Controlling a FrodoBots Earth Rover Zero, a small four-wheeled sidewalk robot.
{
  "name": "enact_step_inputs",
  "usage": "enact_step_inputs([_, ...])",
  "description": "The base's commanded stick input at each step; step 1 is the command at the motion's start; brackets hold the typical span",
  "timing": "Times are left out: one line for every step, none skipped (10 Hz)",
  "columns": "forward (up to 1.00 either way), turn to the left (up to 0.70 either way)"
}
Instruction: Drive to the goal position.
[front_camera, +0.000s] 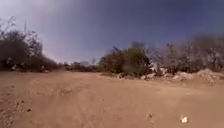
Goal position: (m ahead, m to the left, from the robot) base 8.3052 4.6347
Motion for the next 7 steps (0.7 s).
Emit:
enact_step_inputs([0.5, 0.0])
enact_step_inputs([0.5, 0.0])
enact_step_inputs([0.5, 0.0])
enact_step_inputs([0.5, 0.0])
enact_step_inputs([0.5, 0.0])
enact_step_inputs([0.5, 0.0])
enact_step_inputs([0.5, 0.0])
